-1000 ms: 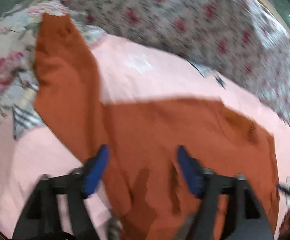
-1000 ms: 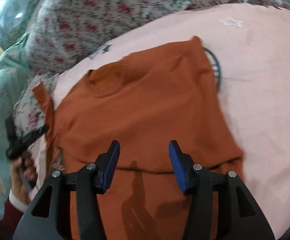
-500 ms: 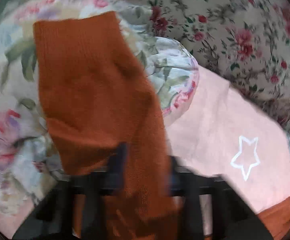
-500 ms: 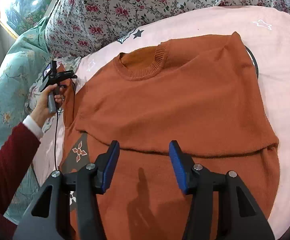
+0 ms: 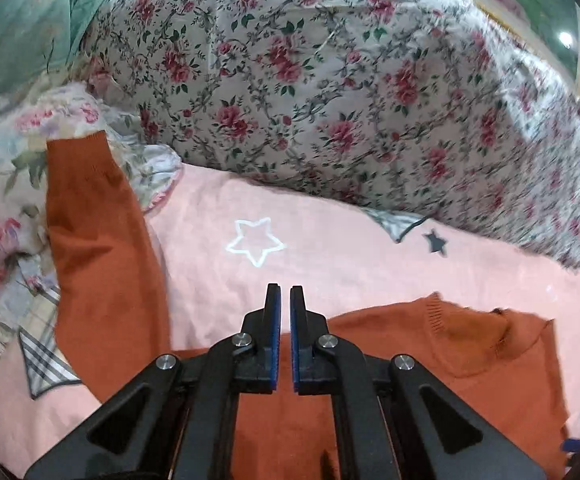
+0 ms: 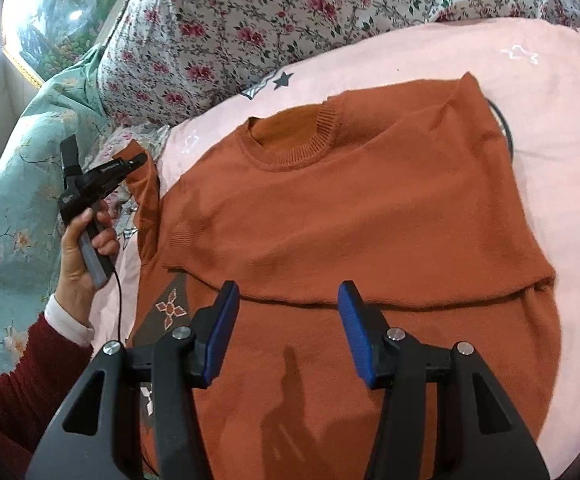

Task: Fold small clothes
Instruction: 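Fold the held sleeve across the chest with the left gripper and release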

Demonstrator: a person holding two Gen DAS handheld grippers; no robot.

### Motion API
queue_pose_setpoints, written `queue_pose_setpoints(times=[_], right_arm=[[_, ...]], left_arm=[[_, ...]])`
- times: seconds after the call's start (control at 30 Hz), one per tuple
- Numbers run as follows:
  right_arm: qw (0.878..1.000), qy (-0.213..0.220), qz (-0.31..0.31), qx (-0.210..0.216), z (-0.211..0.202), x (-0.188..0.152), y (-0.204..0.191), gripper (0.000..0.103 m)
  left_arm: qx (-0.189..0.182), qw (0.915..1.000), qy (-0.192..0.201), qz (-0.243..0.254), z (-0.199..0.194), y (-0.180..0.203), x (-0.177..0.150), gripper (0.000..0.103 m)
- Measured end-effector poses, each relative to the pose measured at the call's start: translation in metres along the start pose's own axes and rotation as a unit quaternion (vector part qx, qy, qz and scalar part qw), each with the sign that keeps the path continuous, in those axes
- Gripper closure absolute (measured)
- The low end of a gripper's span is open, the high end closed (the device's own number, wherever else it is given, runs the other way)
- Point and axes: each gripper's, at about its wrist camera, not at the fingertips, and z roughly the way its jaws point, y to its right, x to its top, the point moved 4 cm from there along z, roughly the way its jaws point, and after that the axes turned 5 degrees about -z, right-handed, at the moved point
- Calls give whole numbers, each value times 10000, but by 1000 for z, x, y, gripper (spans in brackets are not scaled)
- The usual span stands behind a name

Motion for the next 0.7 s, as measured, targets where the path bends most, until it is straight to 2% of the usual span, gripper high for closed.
queue_pose_setpoints(times=[0.07, 0.13, 0.17, 0.2, 0.3, 0.37, 0.4, 0.47, 0.5, 0.53, 0.6, 0.7], right_arm=[[10000, 60, 3, -66, -10, -2, 4, 50], [9998, 73, 84, -148, -15, -5, 10, 50], [9996, 50, 174, -197, -15, -8, 15, 50], [9995, 26, 233, -206, -14, -9, 18, 50], [9991, -84, 388, -178, -5, -12, 24, 50], [9990, -176, 376, -147, 3, -11, 22, 50], [9991, -219, 347, -139, 7, -10, 20, 50], [9992, -251, 285, -97, 12, -7, 16, 50], [9994, -241, 254, -55, 14, -5, 14, 50], [9995, -230, 233, -31, 15, -4, 12, 50], [9996, -209, 205, 0, 17, -2, 11, 50], [9994, -253, 238, 36, 22, -3, 11, 50]], left_arm=[[301, 9992, -241, -115, 17, -15, 7, 79], [1021, 9937, -396, -252, 36, -38, 16, 5], [1374, 9895, -371, -259, 39, -46, 16, 0], [1714, 9843, -358, -235, 50, -57, 20, 2], [1994, 9757, -874, -233, 91, -77, 23, 2], [2097, 9703, -1185, -241, 119, -90, 22, 19], [2012, 9710, -1255, -304, 127, -94, 23, 32], [1885, 9750, -1093, -429, 130, -104, 29, 57], [1775, 9777, -1023, -460, 127, -106, 32, 86], [1563, 9807, -1019, -592, 124, -109, 34, 99], [1173, 9859, -827, -864, 109, -113, 35, 101], [620, 9923, -465, -969, 73, -99, 28, 101]])
